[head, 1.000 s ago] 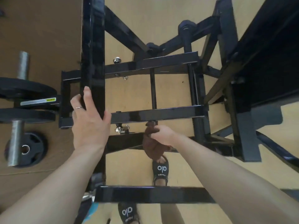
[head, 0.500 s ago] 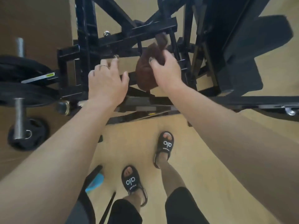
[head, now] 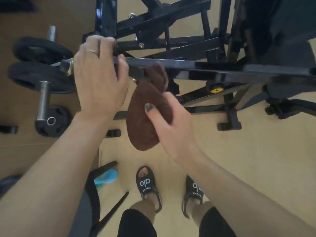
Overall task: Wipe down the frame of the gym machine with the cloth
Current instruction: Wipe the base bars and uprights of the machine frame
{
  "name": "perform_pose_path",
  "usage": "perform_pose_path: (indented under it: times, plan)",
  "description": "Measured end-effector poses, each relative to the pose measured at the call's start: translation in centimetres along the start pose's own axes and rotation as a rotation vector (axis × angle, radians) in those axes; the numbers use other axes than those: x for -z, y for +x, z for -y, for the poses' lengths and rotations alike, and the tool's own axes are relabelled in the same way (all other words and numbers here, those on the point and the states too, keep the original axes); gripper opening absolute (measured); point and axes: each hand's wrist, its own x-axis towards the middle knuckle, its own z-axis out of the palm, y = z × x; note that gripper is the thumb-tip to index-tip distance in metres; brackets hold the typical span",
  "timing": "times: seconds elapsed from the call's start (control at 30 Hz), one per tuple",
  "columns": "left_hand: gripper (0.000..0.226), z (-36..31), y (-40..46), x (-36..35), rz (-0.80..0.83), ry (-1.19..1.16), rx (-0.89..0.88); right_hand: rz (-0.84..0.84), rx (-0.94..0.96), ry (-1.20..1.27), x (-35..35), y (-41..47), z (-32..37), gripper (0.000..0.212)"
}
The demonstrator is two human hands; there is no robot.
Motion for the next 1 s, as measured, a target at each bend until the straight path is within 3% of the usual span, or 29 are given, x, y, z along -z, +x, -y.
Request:
perform_pose_path:
  times: [0.1,0.27,0.4,0.73,0.87,0.93,1.0]
  plan:
    - [0.017,-0.4,-5.4,-0.4,-0.123,0.020,0.003,0.032,-0.186,-0.117,0.2,-0.9,-6.4,0.005]
    - [0.009,0.5,-12.5,-8.7,0.060,-0.098,0.014,-0.021,-0.289,-0.290,1.9,1.4,-16.3,0.007]
    - [0.018,2.4,-16.0,-17.9,0.226,-0.158,0.122,-0.001,-0.277,-0.391,1.7,4.3,-24.2,0.009]
    - [0.040,9.5,-20.6,-35.3,0.569,0.012,0.073,0.135,0.033,-0.784,-1.8,10.2,-40.7,0.039]
    - [0.048,12.0,-21.4,-39.0,0.788,-0.130,0.268,0.089,0.134,-0.912,-3.4,12.2,-43.6,0.043]
    - [0.039,12.3,-21.1,-39.4,0.907,-0.347,0.437,0.068,0.107,-0.831,-4.3,13.2,-44.4,0.039]
    - [0.025,12.1,-20.6,-38.6,0.917,-0.638,0.687,0.023,0.020,-0.621,-4.8,14.2,-44.4,0.026]
